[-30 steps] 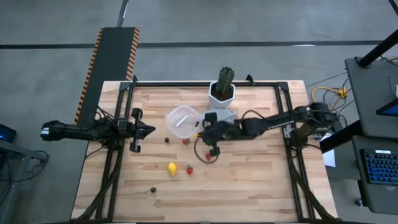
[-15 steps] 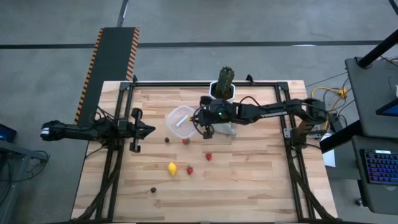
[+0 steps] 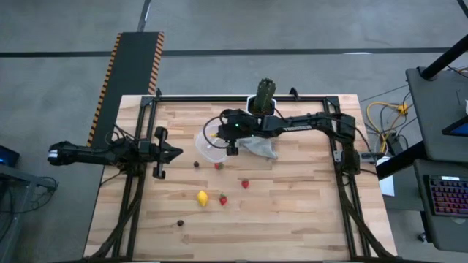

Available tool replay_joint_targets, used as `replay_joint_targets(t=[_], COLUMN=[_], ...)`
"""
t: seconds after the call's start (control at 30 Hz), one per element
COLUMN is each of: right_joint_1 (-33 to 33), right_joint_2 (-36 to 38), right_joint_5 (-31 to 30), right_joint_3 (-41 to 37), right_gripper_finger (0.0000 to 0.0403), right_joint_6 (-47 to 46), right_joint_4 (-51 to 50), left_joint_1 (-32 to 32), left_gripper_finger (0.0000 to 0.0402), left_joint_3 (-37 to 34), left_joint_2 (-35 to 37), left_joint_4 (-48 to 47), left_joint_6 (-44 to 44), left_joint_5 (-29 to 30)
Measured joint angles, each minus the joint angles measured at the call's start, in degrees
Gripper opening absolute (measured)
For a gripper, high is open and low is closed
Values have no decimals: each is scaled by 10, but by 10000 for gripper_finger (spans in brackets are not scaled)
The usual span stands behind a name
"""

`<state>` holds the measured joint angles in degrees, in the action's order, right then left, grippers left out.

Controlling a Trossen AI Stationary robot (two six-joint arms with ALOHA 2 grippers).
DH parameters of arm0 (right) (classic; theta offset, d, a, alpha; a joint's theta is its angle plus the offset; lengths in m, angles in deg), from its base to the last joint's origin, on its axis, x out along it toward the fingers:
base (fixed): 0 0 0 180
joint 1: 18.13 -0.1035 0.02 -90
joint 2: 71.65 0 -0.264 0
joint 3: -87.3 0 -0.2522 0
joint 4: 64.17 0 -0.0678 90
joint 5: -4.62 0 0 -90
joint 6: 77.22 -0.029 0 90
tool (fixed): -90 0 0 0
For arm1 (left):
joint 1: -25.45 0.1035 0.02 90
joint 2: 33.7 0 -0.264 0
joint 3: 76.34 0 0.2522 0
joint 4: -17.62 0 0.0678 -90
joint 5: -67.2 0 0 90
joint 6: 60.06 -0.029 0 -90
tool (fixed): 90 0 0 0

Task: Pick and placing Produce into tupperware
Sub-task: Put the corn into the transparent bin

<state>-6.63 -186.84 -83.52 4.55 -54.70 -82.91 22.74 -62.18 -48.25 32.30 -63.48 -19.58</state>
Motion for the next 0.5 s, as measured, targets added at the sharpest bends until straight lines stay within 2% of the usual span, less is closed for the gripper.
replay_joint_targets(t=[0.2, 0.5], right_joint_1=[10, 22], right_joint_2=[-42, -57], right_joint_5=[0, 1], right_joint_3=[24, 25], right_gripper_finger=[17, 17], right_joint_6=[-4, -8], right_joint_4=[-39, -62], left_joint_1=[0, 0], left_gripper_finger=[0, 0], left_joint_3=[0, 0], left_joint_2=[0, 0], left_joint_4=[-4, -7], left_joint_6=[0, 0], left_joint_5=[0, 0])
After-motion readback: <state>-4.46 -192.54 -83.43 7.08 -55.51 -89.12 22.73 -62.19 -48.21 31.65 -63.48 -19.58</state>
